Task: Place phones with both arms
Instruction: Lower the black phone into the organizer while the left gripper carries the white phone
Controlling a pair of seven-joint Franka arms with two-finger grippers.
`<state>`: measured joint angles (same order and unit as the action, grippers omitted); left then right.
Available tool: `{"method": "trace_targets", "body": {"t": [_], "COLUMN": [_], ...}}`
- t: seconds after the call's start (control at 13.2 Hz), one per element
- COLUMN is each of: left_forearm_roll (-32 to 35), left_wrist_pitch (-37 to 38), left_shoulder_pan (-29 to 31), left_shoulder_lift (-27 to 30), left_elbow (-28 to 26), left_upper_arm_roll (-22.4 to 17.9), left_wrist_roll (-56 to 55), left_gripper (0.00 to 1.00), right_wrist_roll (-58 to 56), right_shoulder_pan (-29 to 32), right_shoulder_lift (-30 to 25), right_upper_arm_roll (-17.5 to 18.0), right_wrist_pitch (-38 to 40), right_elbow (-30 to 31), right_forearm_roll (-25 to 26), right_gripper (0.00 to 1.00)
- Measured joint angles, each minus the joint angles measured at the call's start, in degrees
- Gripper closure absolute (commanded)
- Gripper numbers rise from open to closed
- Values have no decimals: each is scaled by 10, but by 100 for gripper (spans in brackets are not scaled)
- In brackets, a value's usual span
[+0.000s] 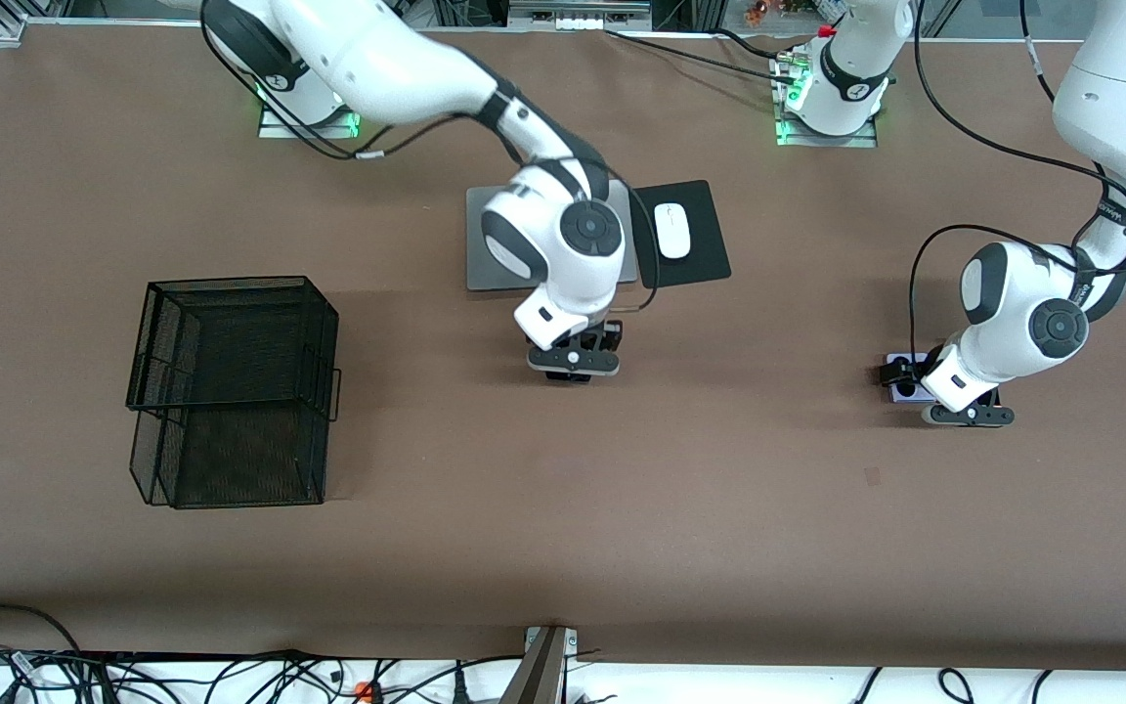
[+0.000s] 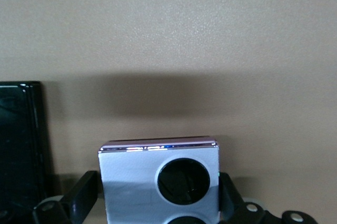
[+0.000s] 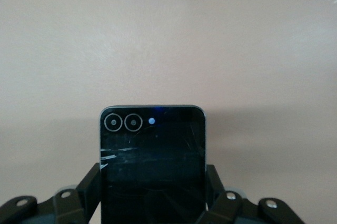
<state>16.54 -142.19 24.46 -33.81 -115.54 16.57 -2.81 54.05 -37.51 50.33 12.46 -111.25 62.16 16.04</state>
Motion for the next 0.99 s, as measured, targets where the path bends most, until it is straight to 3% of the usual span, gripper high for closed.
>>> {"method": "trace_targets", "body": {"t": [0.08,0.23,0.38,0.61,0.84,0.99], "left_forearm_roll": [0,0,0,-1,-3,-32], "left_wrist_pitch": [0,5,16,95,203,222], "left_shoulder_pan": [0,0,0,1,0,-7], "left_shoulder_lift": [0,5,4,5,12,13], "left_elbow": [0,0,2,31,104,140], "left_upper_arm_roll": [0,3,5,31,85,131], "left_wrist_roll": [0,0,-3,-25,-31,-51], "left_gripper": [48,78,76,77,77,77], "right_wrist_roll": [-39,-125,-208,-364,-510,-581], "right_shoulder_pan": [12,44,60,65,72,74], "right_shoulder_lift": [-33,-99,-163,-262,-345,-382], "right_upper_arm_roll": [0,-8,-59,-189,-313,-382], "right_wrist_pitch": [42,121,133,119,54,-8], "right_elbow": [0,9,65,184,313,399], "right_forearm_roll": [-17,-36,-67,-116,-134,-146], "right_gripper": [99,99,99,99,99,99]}}
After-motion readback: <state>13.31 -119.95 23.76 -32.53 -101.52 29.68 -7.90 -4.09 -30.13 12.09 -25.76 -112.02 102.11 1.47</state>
